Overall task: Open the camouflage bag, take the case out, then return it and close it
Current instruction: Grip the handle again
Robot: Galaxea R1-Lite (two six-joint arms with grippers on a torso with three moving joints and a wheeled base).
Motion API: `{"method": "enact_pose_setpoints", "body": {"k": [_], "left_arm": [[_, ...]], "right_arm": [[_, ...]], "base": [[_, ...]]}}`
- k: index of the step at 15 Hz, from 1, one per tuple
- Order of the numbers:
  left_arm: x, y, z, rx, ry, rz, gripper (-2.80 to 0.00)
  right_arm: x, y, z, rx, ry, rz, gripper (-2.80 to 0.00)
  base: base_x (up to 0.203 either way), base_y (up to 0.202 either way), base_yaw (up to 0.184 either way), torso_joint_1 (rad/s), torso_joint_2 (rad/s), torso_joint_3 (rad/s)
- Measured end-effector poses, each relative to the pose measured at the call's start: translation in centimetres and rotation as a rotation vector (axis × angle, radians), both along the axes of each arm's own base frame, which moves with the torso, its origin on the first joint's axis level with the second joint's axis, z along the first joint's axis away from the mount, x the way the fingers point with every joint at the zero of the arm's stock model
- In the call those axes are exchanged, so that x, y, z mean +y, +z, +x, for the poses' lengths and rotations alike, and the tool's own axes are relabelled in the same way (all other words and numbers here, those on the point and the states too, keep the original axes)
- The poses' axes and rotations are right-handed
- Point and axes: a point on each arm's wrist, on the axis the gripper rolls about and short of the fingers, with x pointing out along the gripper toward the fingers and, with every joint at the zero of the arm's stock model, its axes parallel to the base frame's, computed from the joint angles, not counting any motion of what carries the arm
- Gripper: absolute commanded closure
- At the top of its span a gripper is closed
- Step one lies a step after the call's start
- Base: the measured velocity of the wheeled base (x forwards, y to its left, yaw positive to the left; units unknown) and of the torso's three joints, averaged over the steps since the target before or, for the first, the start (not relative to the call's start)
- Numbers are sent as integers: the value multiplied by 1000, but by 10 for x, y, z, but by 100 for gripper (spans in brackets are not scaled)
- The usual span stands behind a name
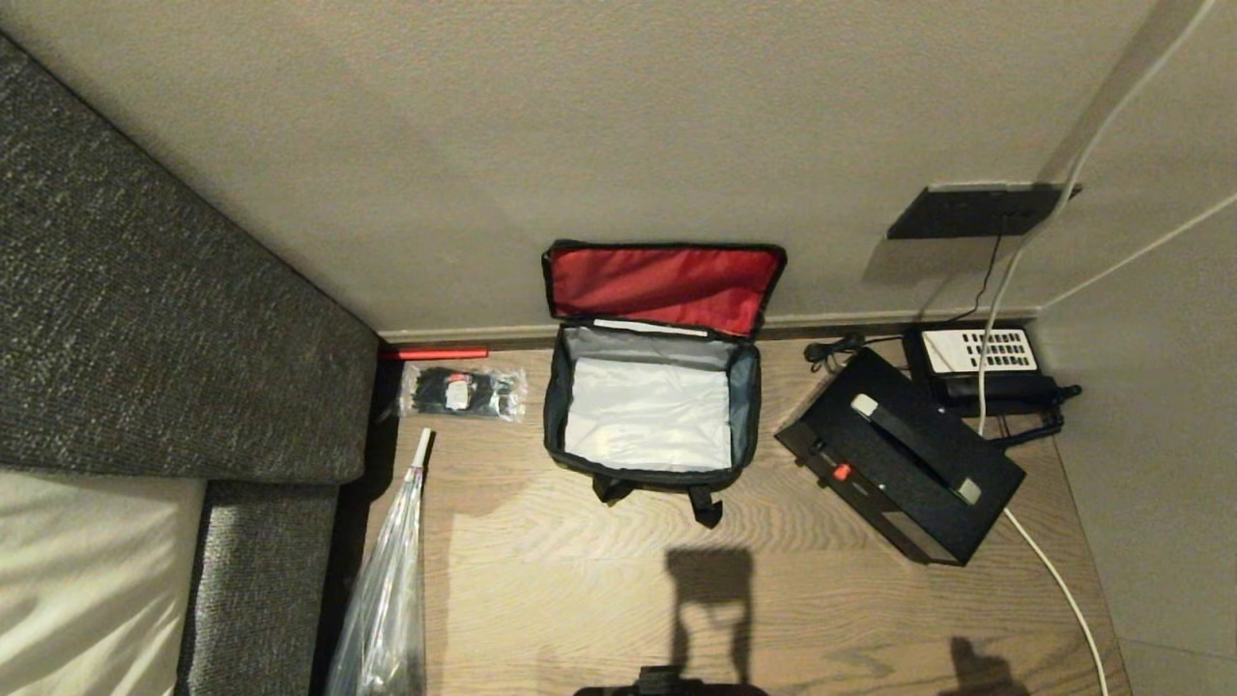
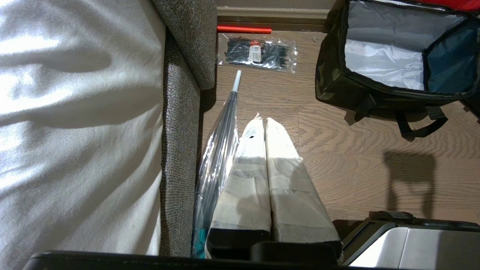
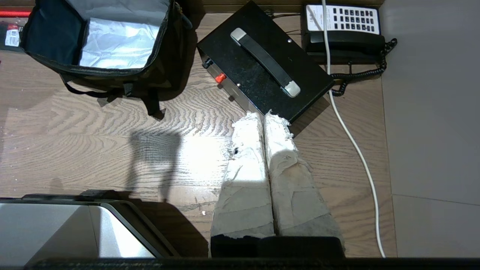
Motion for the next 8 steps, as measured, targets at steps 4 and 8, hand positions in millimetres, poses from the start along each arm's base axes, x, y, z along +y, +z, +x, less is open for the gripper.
{"method": "enact_pose_setpoints", "body": {"k": [4,8], "left_arm": [[0,0,0,0,0,0,0],[0,0,0,0,0,0,0]], "right_arm": [[0,0,0,0,0,0,0],[0,0,0,0,0,0,0]], "base": [[0,0,0,0,0,0],[0,0,0,0,0,0]]}}
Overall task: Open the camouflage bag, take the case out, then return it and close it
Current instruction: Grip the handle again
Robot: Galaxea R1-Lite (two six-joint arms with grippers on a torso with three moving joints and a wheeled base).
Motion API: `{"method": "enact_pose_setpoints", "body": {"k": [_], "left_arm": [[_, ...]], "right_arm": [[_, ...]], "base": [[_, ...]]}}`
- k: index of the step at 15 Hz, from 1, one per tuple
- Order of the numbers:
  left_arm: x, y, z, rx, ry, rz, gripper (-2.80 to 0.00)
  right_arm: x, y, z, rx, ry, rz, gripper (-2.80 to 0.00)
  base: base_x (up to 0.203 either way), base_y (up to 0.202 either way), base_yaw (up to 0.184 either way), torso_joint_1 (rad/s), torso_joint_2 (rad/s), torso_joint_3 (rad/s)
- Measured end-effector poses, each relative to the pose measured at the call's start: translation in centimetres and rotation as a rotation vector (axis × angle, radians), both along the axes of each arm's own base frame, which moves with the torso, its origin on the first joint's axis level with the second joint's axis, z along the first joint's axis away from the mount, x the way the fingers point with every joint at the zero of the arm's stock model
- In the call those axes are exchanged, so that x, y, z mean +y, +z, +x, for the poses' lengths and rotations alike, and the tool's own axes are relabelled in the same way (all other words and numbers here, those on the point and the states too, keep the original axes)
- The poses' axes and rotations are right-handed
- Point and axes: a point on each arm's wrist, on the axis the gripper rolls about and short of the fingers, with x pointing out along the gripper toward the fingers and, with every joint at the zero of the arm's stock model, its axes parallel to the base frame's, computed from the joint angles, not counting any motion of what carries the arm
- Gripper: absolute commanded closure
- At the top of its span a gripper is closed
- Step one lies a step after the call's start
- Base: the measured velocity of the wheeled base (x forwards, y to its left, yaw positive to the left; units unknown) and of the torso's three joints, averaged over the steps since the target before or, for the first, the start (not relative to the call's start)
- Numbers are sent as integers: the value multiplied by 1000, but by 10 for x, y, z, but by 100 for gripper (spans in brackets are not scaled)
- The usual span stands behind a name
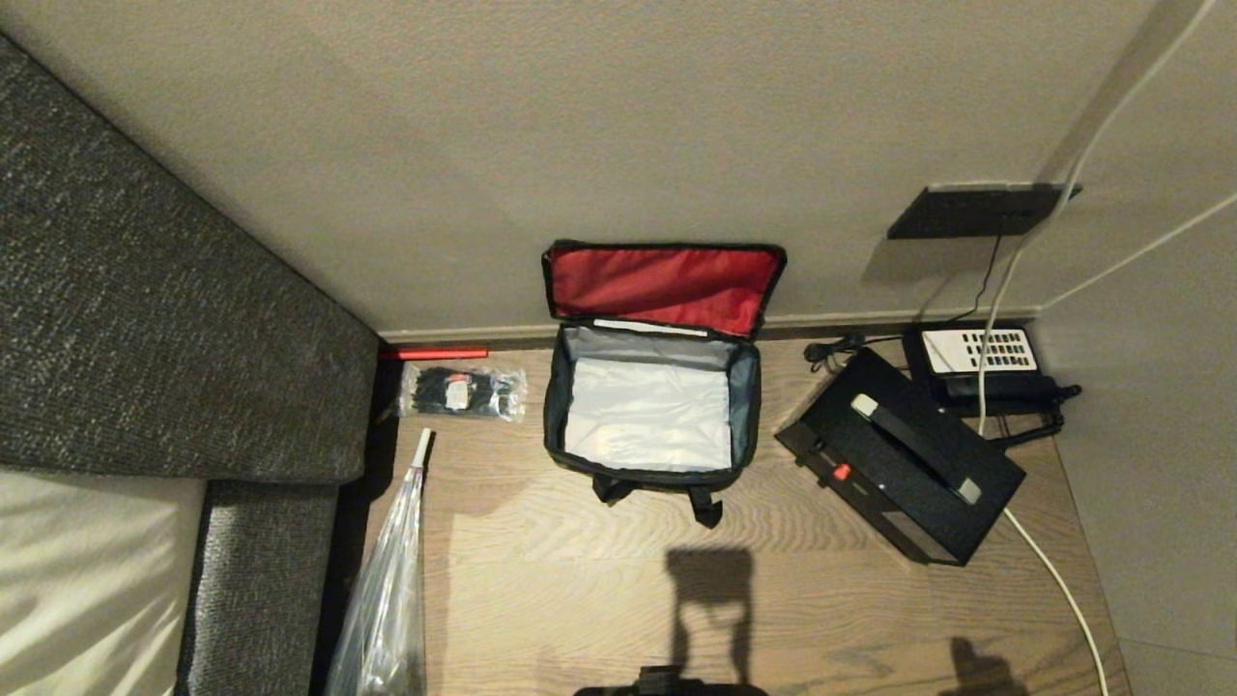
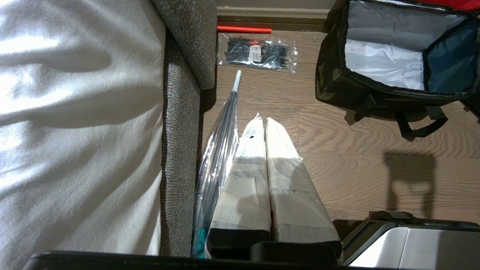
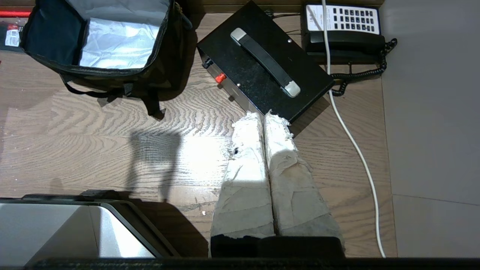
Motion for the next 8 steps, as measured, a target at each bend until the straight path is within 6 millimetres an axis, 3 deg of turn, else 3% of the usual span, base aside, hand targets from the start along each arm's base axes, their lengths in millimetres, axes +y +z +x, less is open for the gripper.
{"method": "enact_pose_setpoints", "body": {"k": [8], "left_arm": [[0,0,0,-1,0,-1,0]], "right_arm": [[0,0,0,0,0,0,0]], "base": [[0,0,0,0,0,0]]}}
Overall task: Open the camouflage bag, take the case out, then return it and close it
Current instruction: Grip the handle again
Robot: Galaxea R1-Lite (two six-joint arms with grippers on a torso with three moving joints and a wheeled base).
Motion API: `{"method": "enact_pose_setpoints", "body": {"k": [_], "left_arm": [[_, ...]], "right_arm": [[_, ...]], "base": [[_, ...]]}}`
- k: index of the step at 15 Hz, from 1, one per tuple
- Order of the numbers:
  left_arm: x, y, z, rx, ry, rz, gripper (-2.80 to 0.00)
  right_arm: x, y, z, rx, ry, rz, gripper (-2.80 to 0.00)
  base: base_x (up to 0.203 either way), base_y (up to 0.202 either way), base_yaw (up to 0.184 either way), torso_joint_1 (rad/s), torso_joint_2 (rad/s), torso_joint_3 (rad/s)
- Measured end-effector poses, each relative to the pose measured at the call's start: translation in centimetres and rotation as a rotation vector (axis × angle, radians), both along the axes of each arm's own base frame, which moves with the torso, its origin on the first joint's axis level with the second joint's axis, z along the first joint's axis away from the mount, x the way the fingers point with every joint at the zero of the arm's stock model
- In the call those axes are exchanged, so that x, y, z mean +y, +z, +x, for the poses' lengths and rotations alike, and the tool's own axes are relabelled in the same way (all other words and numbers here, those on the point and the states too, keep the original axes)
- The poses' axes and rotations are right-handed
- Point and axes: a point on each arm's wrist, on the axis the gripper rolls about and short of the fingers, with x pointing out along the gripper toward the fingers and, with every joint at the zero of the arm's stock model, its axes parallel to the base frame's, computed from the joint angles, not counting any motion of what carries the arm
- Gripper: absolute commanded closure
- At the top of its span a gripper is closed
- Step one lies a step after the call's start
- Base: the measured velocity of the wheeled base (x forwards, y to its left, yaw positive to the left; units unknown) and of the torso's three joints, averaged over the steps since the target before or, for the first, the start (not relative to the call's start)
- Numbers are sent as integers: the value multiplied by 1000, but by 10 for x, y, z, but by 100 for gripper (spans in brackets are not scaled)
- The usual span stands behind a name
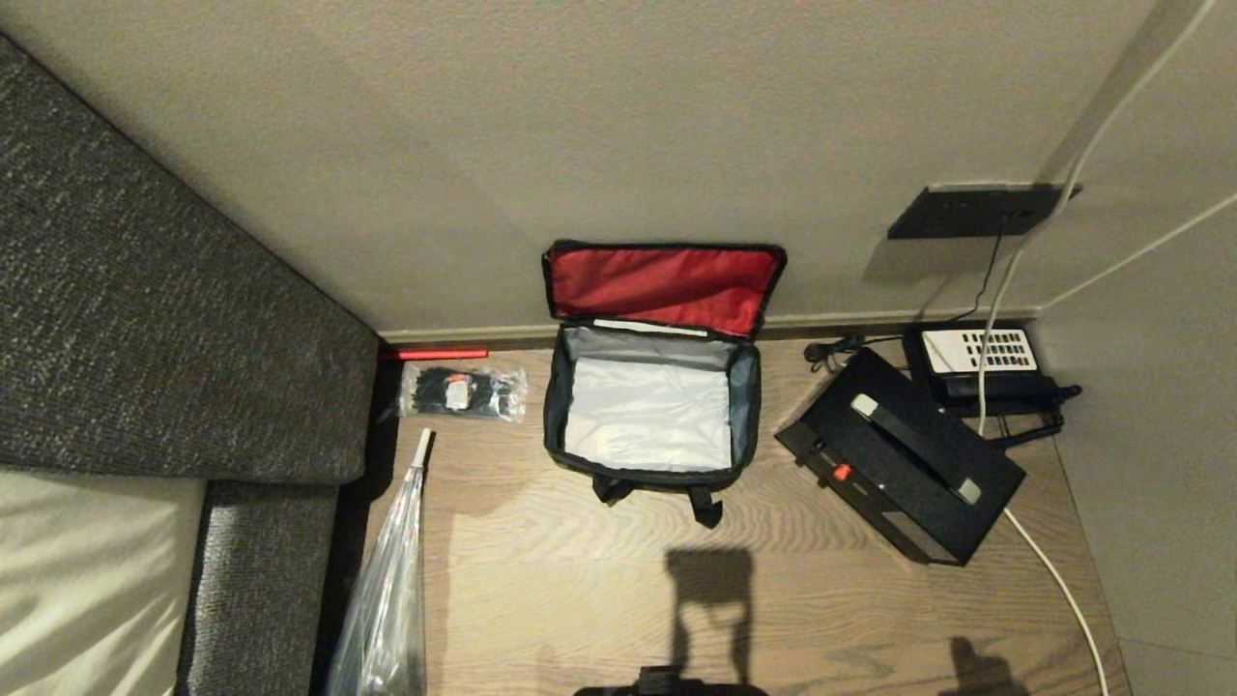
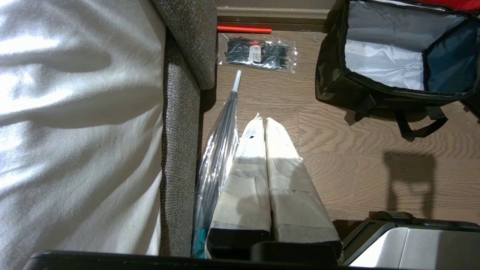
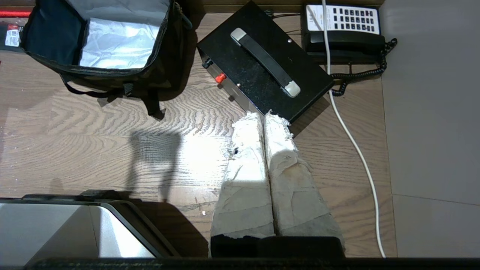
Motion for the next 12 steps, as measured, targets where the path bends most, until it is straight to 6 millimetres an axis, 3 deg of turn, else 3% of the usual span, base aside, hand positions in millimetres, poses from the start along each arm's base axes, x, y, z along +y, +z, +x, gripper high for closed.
{"method": "enact_pose_setpoints", "body": {"k": [12], "left_arm": [[0,0,0,0,0,1,0]], "right_arm": [[0,0,0,0,0,0,0]], "base": [[0,0,0,0,0,0]]}}
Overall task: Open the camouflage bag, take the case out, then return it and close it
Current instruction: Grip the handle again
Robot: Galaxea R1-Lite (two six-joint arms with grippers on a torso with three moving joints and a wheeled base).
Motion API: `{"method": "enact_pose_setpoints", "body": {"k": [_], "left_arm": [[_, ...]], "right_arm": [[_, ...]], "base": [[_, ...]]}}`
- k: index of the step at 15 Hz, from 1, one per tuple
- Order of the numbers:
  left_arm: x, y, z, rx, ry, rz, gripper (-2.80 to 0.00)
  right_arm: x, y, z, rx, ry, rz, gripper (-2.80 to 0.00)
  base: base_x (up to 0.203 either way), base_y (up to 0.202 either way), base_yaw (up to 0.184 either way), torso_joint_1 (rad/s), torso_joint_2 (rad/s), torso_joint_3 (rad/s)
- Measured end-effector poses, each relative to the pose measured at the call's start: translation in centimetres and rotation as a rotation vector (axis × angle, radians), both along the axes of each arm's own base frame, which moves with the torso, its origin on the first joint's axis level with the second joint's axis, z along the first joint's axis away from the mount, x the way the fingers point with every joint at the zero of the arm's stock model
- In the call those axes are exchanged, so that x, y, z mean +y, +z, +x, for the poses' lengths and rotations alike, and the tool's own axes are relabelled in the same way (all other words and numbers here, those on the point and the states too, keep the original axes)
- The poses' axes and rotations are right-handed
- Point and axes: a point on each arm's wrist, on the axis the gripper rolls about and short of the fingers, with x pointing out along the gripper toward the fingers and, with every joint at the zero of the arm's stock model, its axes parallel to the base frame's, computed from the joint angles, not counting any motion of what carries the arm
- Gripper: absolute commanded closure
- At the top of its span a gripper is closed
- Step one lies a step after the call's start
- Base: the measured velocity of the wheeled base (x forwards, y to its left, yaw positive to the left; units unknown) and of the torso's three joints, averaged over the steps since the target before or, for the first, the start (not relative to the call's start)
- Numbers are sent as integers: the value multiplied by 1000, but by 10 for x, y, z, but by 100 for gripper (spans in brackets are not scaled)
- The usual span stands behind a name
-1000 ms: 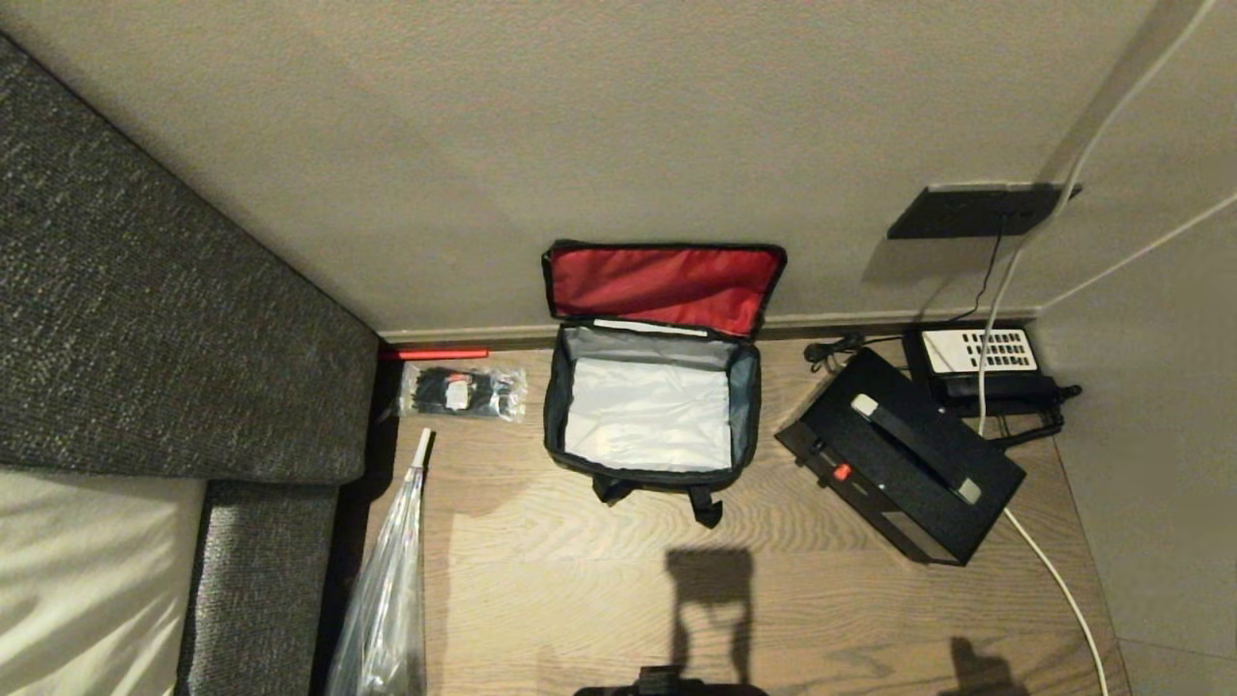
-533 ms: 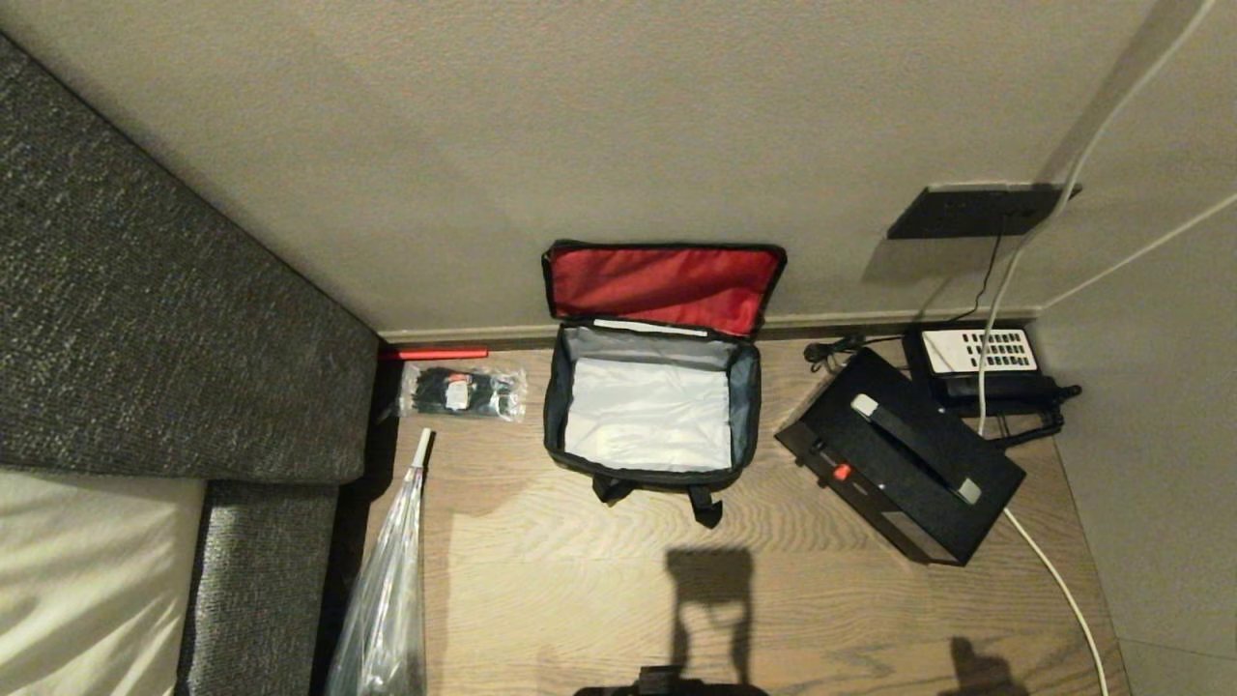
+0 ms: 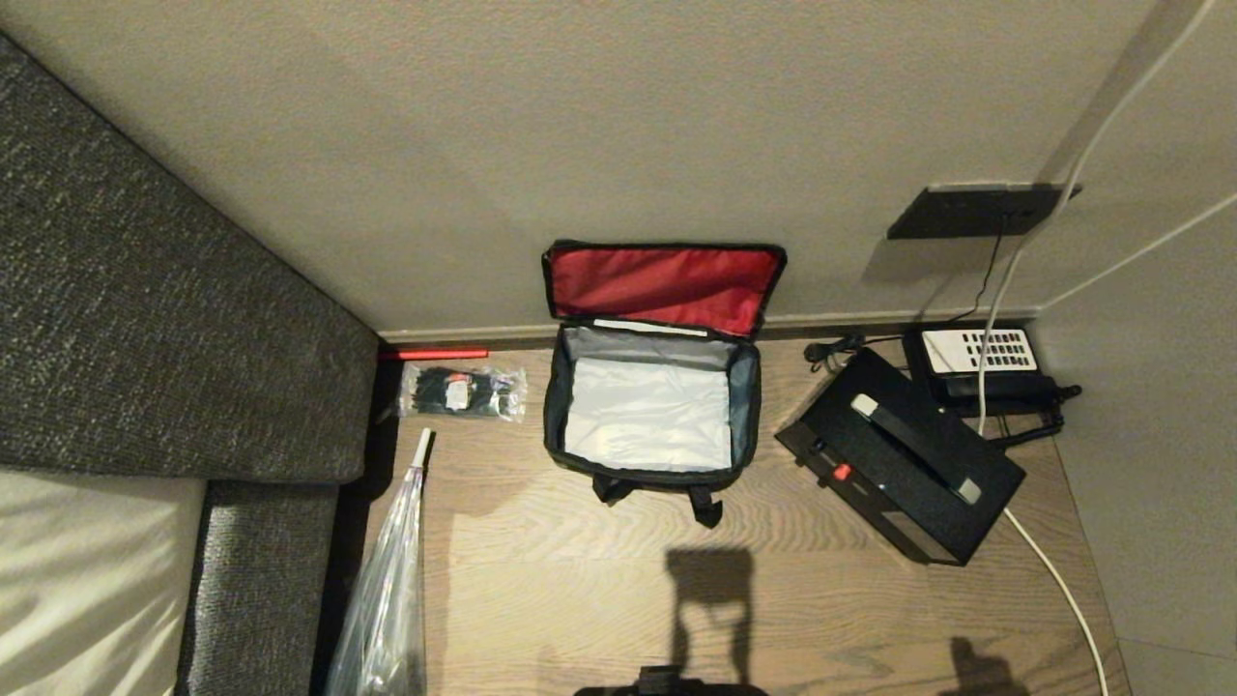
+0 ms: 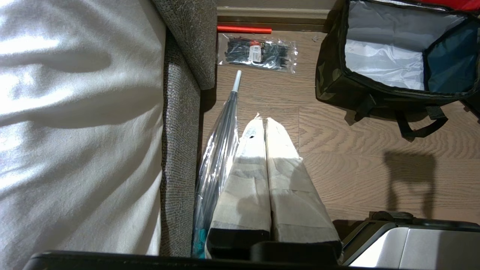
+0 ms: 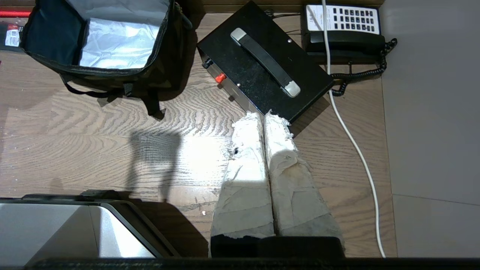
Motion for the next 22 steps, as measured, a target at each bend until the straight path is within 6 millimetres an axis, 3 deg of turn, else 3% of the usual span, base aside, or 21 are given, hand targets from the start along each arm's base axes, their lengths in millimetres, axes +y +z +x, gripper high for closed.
{"method": "enact_pose_setpoints", "body": {"k": [22], "left_arm": [[0,0,0,0,0,-1,0]], "right_arm": [[0,0,0,0,0,0,0]], "base": [[0,0,0,0,0,0]]}}
